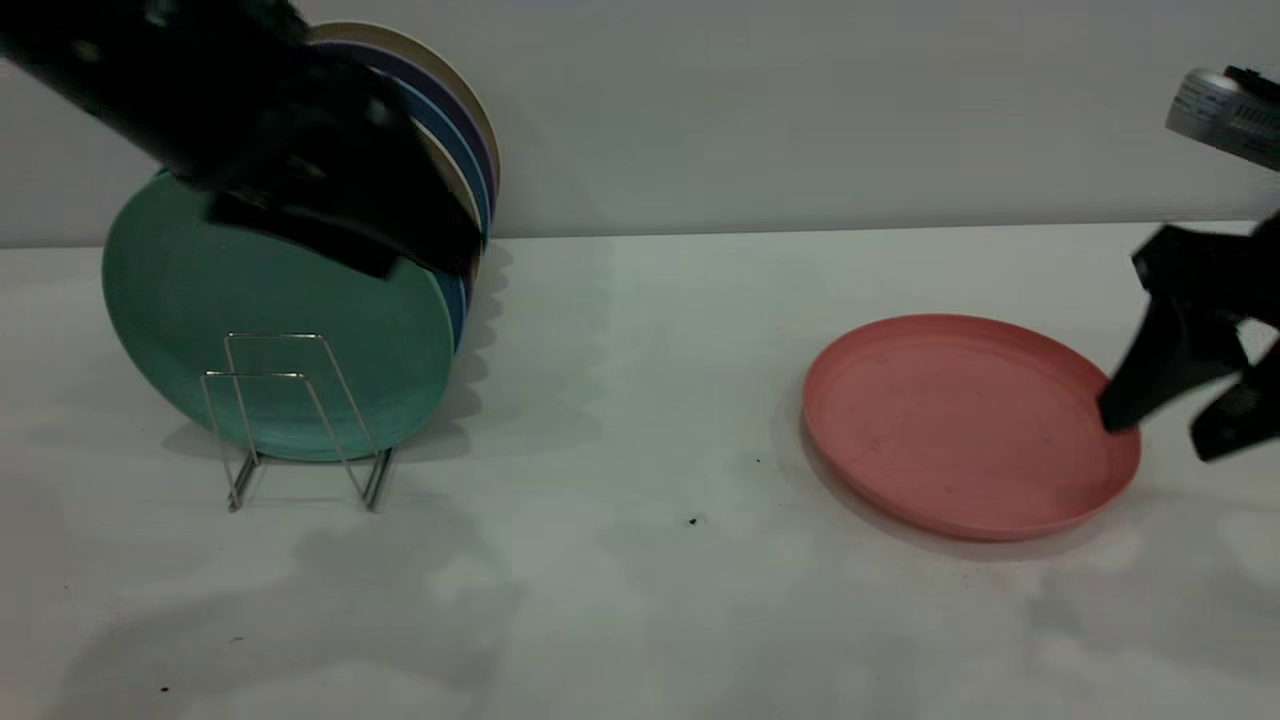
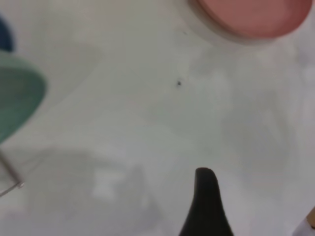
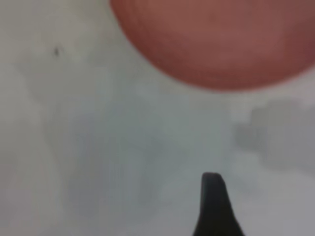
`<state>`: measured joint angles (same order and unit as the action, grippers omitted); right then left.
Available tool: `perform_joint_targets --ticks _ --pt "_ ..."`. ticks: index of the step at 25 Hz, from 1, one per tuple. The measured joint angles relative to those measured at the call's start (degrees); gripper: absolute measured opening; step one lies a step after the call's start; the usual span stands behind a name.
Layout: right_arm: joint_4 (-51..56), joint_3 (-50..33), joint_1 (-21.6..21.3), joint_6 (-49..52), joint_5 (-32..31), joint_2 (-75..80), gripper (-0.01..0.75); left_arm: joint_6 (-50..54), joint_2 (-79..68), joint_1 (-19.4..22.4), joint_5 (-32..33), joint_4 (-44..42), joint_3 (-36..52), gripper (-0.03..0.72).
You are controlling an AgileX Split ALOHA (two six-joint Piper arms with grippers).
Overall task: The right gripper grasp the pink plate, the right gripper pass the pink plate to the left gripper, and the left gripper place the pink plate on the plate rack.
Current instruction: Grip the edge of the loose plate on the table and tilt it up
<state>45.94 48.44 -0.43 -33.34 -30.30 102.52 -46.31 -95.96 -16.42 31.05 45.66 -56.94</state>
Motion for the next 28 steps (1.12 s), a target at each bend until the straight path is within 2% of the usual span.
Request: perform_joint_targets --ticks 6,10,18,23,28 --pt "8.67 8.79 -8.04 -8.16 -5.43 11.07 0.523 -0.21 -1.59 -0.41 -2.1 0.26 -1.25 0.59" --pt "9.66 13.13 -10.62 -9.8 -7.03 17.15 0.523 -0.24 -1.59 -0.41 -2.6 0.44 -1.25 0.59" --pt "10.25 19.26 -10.95 -12.73 -8.6 24.78 0.523 -0.31 -3.05 -0.41 -6.78 3.48 -2.38 0.59" --pt "11.26 19.97 -10.95 -13.35 -8.3 26.29 0.522 -1.94 -8.5 -0.41 -5.97 7.35 -6.31 0.59" --pt "15.34 20.25 -10.95 -16.76 -8.37 28.54 0.486 -4.08 -12.13 -0.41 -5.32 9.53 -9.07 0.59"
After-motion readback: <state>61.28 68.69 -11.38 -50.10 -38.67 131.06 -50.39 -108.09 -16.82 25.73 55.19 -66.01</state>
